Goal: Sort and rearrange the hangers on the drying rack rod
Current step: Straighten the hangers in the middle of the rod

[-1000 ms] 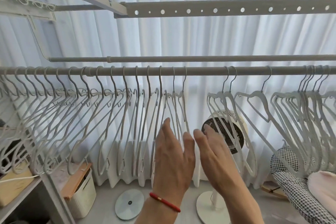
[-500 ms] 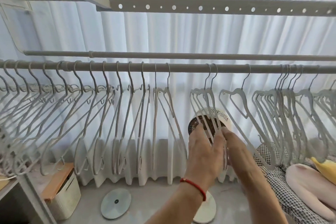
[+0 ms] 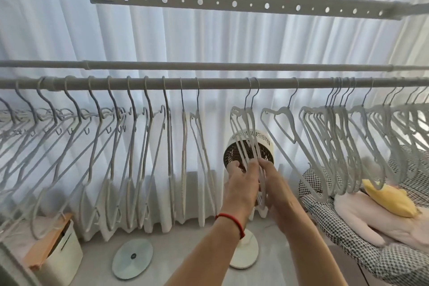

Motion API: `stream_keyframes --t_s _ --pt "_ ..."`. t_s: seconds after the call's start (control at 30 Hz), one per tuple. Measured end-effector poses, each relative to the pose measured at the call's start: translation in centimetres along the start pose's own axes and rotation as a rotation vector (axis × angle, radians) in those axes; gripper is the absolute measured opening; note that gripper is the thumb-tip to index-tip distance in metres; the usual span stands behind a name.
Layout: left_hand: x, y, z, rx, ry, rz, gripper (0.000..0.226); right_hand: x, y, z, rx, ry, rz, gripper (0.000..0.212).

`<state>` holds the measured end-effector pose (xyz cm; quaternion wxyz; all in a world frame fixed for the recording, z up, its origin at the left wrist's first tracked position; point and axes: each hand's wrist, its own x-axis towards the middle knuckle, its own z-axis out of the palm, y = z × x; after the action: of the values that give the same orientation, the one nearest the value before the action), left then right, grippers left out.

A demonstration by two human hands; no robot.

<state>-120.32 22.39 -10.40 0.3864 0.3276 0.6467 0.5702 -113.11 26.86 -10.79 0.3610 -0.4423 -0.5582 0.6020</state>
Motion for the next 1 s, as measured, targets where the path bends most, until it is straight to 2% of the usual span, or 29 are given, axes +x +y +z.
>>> stream_keyframes --t_s 0.1,0.2,0.3,0.43,0.5,0.57,0.6,0.7,0.8,1.0 --pt "0.6 -0.1 -0.2 -0.051 0.001 -0.015 0.090 0.1 0.2 0.1 -0.083 -0.041 -0.034 0.041" --pt "0.9 -0.1 0.6 -0.062 0.031 -0.042 0.087 0.6 0.5 -0.5 -0.165 -0.100 -0.102 0.043" --pt "0.9 0.1 1.5 -0.153 0.063 -0.027 0.056 1.3 0.8 -1.1 -0.186 -0.147 -0.162 0.044" --pt "1.2 0.9 2.9 -0.152 0.084 -0.047 0.032 3.9 2.2 -1.9 -0.155 -0.148 -0.142 0.041" --pt "1.6 0.9 3.7 -0.167 0.133 -0.052 0.043 5.2 3.1 -2.7 -0.078 -0.237 -0.138 0.029" --pt "2.0 0.4 4.3 -0.185 0.204 -0.047 0.062 4.7 2.6 -3.2 -0.065 -0.285 -0.144 0.031" --pt "1.9 0.2 4.4 -0.207 0.226 -0.043 0.062 4.3 2.1 -3.4 -0.069 -0.283 -0.136 0.034" --pt "1.4 -0.3 4.2 -0.265 0.294 -0.029 0.043 3.1 2.0 -4.7 -0.063 -0.342 -0.146 0.043" --pt "1.0 -0.4 3.4 -0.219 0.361 -0.007 0.036 2.7 1.8 -4.4 -0.058 -0.321 -0.160 0.057" --pt "0.7 -0.8 1.3 -0.239 0.456 0.037 0.040 1.7 1.0 -3.0 -0.104 -0.309 -0.159 0.046"
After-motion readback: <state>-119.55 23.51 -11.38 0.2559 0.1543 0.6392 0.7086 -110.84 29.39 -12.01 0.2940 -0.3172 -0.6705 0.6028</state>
